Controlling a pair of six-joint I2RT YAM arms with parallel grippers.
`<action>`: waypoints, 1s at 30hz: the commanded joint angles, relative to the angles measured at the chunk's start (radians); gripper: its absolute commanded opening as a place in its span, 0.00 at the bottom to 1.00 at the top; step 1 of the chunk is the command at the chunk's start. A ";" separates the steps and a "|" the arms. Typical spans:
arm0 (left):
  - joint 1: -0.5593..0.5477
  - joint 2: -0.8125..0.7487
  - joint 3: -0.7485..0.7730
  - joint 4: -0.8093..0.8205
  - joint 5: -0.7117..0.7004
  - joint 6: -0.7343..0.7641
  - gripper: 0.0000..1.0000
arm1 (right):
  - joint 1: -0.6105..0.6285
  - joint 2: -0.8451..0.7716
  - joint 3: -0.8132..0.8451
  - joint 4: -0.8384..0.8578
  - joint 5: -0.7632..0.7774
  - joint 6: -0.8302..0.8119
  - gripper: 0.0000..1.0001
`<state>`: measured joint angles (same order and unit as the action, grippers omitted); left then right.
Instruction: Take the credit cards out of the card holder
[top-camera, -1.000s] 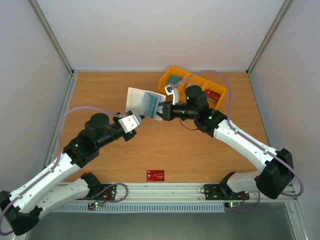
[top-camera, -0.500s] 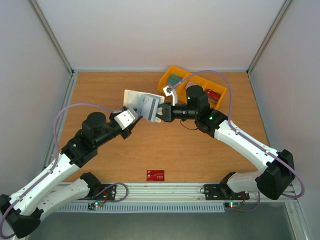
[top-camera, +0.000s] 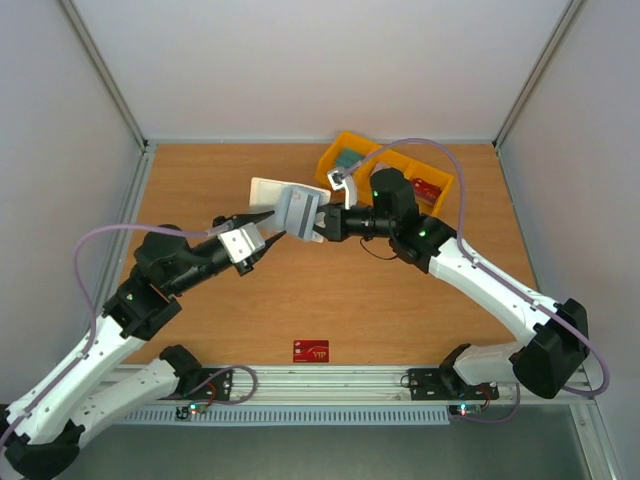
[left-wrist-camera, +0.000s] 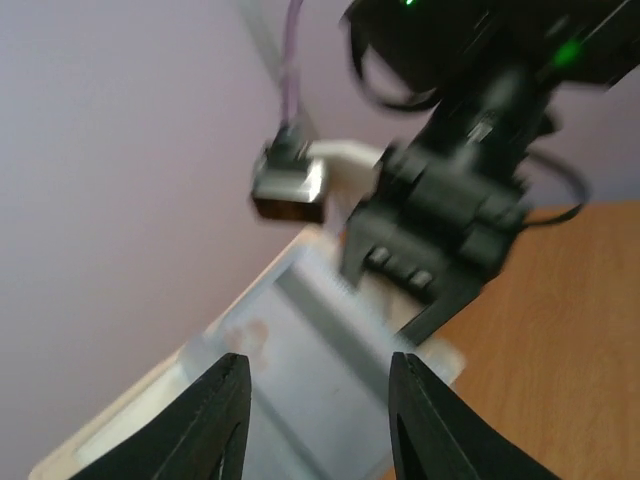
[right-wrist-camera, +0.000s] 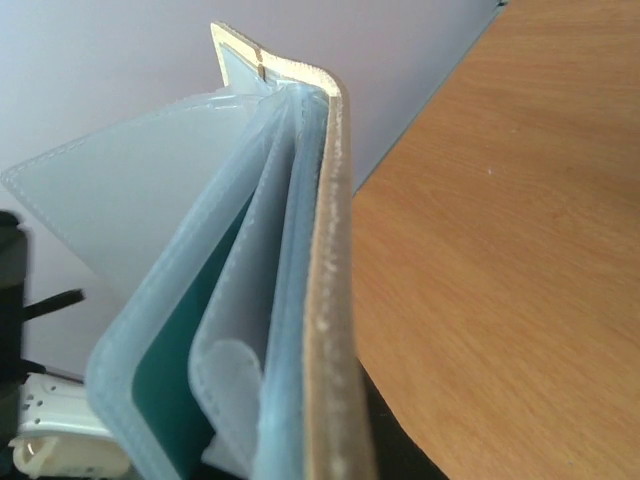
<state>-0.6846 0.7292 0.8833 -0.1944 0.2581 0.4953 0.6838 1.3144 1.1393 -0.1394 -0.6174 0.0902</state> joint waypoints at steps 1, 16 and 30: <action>-0.002 0.006 0.032 0.123 0.288 -0.108 0.40 | 0.005 0.015 0.051 -0.024 0.042 -0.023 0.01; 0.018 0.152 0.058 -0.002 -0.185 -0.461 0.22 | 0.004 -0.042 0.049 -0.014 -0.114 -0.155 0.01; 0.042 0.086 0.020 0.017 0.226 -0.672 0.36 | 0.005 -0.104 0.035 0.078 -0.437 -0.288 0.01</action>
<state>-0.6476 0.8207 0.9104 -0.1947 0.4305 -0.1078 0.6792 1.2617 1.1614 -0.1619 -0.8707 -0.1360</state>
